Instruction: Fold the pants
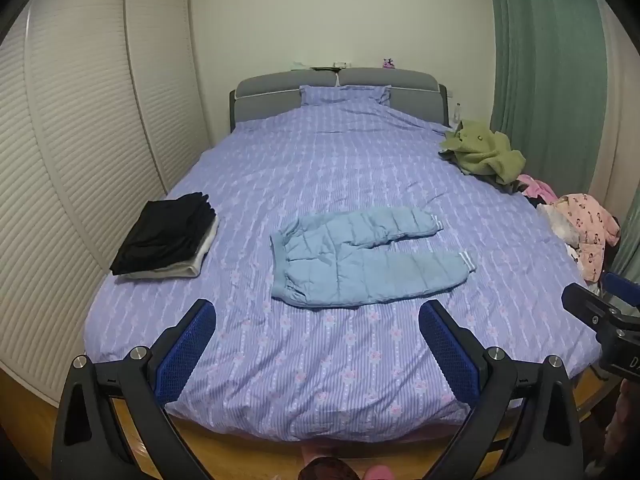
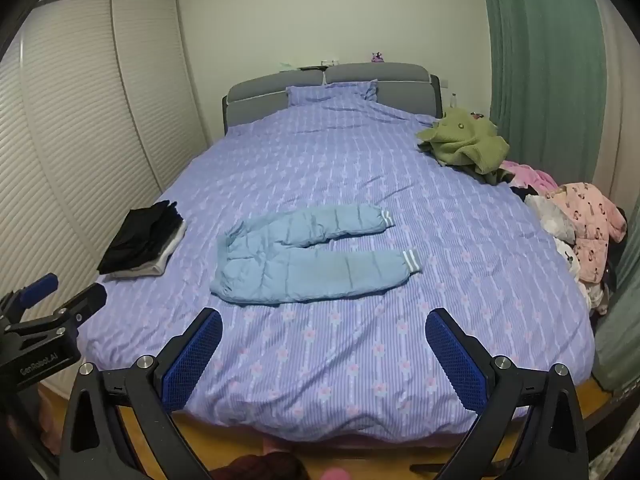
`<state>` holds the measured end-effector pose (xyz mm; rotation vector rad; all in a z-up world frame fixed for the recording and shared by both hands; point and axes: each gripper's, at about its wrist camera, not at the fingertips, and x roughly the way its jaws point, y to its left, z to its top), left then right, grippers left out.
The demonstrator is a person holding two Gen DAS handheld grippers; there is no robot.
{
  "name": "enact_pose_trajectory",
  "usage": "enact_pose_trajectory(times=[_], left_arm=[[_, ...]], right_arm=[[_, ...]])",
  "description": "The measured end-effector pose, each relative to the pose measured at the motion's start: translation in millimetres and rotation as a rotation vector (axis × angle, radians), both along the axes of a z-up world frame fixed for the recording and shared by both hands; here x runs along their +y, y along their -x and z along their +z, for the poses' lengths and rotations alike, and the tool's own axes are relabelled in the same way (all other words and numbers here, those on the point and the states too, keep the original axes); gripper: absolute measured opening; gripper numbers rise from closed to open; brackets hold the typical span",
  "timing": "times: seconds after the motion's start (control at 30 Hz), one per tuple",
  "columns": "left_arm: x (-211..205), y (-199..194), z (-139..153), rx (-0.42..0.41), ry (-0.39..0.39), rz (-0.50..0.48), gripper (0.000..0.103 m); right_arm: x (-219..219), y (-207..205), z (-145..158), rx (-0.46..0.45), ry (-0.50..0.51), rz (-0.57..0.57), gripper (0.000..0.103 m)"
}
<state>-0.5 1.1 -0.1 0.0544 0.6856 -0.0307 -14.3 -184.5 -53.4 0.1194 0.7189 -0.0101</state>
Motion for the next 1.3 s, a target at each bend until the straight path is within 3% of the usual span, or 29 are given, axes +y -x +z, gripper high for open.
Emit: enact_pose_trajectory(times=[0.17,0.43,1.3], left_arm=[[8,4,0,0.015,0.036,0.007,0.103],[-5,-2,14,-0.010,-0.003,-0.020,0.103],[-3,2,19,-0.038,0.024,-0.011,0.103]], right_arm=[[0,0,1,-0.007,-0.003,0.004,0.103],[-4,1,12,-0.026,0.001,0.007,0.103],[-12,1,27,-0.048,0.013,0.005,0.103]])
